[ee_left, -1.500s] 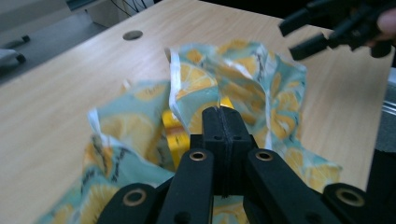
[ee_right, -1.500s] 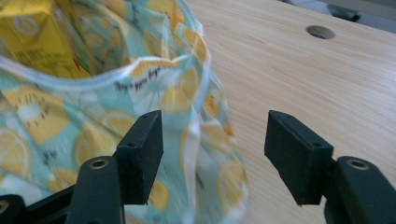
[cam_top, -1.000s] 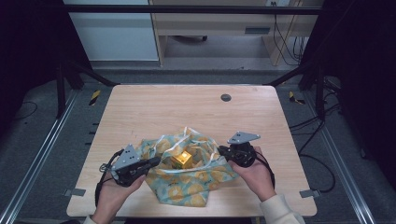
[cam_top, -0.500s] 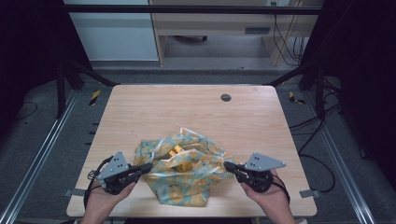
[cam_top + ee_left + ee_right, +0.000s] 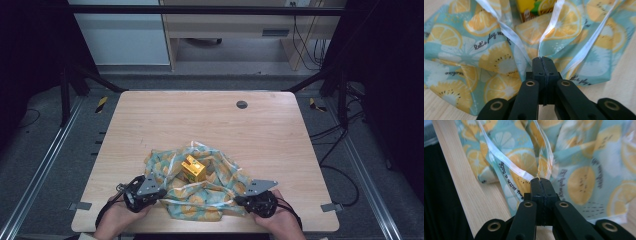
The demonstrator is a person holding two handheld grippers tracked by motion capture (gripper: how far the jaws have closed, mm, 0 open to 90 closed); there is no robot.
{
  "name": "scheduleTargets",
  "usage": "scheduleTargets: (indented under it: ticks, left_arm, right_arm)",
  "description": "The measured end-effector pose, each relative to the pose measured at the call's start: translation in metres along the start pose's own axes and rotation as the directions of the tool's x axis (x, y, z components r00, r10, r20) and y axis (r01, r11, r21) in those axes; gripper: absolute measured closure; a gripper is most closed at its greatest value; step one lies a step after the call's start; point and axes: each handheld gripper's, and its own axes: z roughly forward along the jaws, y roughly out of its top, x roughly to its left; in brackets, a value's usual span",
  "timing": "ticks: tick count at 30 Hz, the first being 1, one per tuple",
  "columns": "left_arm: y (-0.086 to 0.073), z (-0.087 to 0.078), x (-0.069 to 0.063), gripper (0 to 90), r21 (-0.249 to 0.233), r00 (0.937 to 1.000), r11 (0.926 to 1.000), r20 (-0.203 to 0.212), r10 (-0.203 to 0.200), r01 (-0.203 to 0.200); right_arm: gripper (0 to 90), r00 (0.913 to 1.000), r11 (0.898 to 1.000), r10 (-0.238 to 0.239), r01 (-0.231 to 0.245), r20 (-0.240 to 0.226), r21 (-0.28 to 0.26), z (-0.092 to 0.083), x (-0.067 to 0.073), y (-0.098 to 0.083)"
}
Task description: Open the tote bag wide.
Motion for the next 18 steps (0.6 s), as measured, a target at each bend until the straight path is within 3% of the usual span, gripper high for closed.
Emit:
scheduleTargets:
  ticks: [4, 10, 15, 16, 17, 18]
  left_arm:
    - [0.000, 0.003, 0.003, 90.0, 0.033, 0.9997, 0.9995, -0.025, 0.002, -0.001]
    - [-0.001, 0.007, 0.005, 90.0, 0.033, 0.9983, 0.9986, -0.043, -0.039, 0.040]
    - [-0.001, 0.005, 0.007, 90.0, 0.020, 0.9977, 0.9985, -0.047, -0.049, 0.050]
    - [-0.003, 0.004, 0.009, 90.0, 0.012, 0.9968, 0.9979, -0.049, -0.063, 0.064]
    - [-0.003, 0.004, 0.009, 90.0, 0.012, 0.9968, 0.9979, -0.049, -0.063, 0.064]
    - [-0.005, 0.004, 0.011, 90.0, 0.015, 0.9962, 0.9976, -0.055, -0.067, 0.068]
  right_arm:
    - [90.0, 1.0000, 0.999, -0.005, 0.006, -0.006, 0.042, 0.006, 0.003, 0.000]
    - [90.0, 0.9998, 0.999, -0.003, 0.003, -0.021, 0.033, 0.004, 0.003, 0.001]
    - [90.0, 0.9997, 1.000, -0.014, 0.015, -0.021, 0.021, 0.002, 0.006, 0.001]
    - [81.8, 0.9996, 1.000, -0.022, 0.022, -0.018, 0.003, 0.001, 0.007, 0.001]
    - [81.8, 0.9996, 1.000, -0.022, 0.022, -0.018, 0.003, 0.001, 0.007, 0.001]
    - [69.2, 0.9999, 1.000, -0.013, 0.013, -0.009, -0.015, -0.001, 0.008, 0.002]
